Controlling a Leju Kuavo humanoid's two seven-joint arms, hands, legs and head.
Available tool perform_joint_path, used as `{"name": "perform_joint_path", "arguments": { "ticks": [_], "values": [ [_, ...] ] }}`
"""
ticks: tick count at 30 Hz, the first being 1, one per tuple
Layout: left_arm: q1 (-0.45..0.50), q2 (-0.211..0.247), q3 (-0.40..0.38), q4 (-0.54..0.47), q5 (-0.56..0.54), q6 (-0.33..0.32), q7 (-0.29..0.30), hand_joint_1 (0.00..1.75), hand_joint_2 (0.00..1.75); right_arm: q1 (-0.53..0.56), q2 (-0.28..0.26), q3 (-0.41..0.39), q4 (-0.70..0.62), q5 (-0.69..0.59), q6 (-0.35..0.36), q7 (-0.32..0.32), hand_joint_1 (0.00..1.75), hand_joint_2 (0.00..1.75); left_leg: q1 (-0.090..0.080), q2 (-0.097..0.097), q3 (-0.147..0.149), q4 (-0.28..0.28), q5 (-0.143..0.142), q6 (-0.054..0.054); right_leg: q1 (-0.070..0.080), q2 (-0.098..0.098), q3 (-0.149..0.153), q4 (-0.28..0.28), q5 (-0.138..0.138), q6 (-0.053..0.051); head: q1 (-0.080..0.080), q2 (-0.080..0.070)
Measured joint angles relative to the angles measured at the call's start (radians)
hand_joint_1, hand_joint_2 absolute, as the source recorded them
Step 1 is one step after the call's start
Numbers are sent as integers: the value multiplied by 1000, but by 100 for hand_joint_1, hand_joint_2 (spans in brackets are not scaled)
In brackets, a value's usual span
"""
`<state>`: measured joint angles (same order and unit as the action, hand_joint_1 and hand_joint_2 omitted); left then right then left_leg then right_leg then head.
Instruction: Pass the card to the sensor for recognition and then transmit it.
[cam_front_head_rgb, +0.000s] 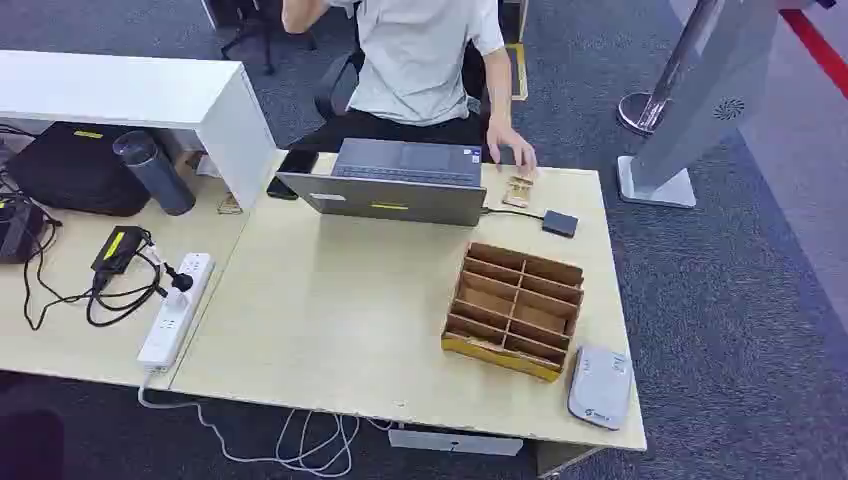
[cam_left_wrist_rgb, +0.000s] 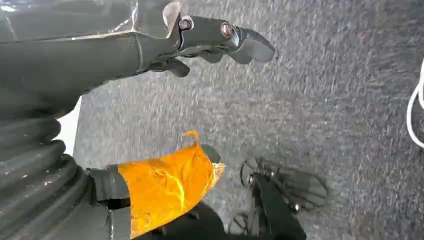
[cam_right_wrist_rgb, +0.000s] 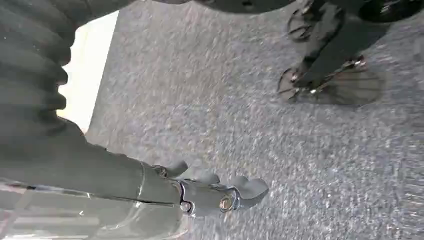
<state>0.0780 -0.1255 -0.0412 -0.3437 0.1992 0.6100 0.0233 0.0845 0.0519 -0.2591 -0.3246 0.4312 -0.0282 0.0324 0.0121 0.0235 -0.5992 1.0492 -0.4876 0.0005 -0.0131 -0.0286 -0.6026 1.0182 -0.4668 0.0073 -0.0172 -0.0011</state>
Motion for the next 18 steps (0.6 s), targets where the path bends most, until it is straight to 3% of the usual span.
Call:
{"name": "perform_joint_path", "arguments": {
  "ticks": [9,18],
  "values": [
    [-37,-41,-2,40,123,0,17,0,175,-34,32,-158,44,256,-36,20,0,175,0,0,0,0,0,0,0,0,0,0,0,0,0,0],
    [-75,-63,-9,67,244,-8,28,0,175,-59,59,-318,79,474,-139,26,0,175,0,0,0,0,0,0,0,0,0,0,0,0,0,0]
  ]
}}
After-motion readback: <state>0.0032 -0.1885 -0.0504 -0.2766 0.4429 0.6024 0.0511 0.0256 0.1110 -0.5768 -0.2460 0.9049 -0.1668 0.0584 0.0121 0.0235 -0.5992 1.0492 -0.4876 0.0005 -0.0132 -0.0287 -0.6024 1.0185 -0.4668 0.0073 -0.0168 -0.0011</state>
